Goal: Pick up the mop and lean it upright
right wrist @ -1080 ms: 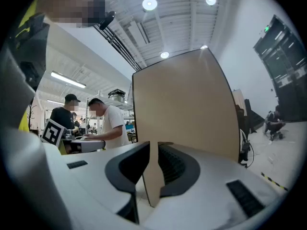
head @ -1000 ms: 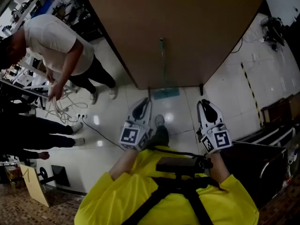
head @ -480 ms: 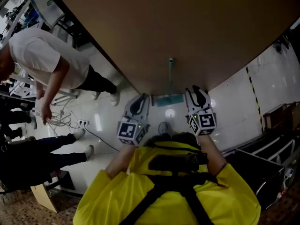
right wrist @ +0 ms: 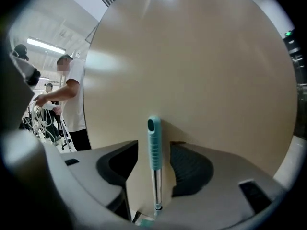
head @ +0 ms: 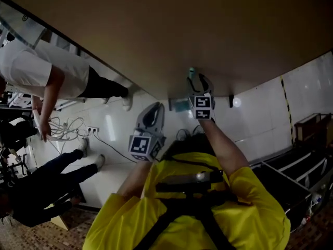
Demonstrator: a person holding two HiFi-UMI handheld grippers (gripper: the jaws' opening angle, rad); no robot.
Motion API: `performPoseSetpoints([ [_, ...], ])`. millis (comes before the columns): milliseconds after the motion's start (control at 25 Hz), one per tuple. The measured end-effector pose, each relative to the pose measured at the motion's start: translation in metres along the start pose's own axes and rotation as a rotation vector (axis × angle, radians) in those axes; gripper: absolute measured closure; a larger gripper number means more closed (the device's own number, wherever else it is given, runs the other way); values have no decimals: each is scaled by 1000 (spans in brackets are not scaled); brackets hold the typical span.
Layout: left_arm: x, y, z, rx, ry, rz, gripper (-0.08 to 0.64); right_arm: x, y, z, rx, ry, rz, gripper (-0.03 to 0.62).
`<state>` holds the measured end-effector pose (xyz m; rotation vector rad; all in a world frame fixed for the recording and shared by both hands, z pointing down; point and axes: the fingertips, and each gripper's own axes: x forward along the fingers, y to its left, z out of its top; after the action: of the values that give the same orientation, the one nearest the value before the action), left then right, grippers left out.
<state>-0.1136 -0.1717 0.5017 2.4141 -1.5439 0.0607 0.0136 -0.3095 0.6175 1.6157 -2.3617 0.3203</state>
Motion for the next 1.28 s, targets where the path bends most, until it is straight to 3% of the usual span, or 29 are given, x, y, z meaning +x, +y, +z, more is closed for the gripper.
performPoseSetpoints([
  [320, 6, 16, -16, -6, 45, 23, 528, 24, -3, -15, -4, 5, -68, 483],
  [440, 5, 18, -15, -3, 50, 33, 528, 23, 1, -15, -23, -18, -79, 486],
  [680, 2, 19, -6, 12, 31, 39, 528, -21, 8, 0, -33, -36, -2, 488],
  [880, -3, 17, 10, 28, -5, 31, 528, -108, 4, 58, -30, -128, 51, 489],
  [1120, -13, 16, 52, 20, -77, 22, 528, -201, 9, 191, -58, -365, 134, 488],
  [1280, -19, 9, 74, 45, -127, -5, 528, -242, 12, 247, -52, -488, 170, 488],
])
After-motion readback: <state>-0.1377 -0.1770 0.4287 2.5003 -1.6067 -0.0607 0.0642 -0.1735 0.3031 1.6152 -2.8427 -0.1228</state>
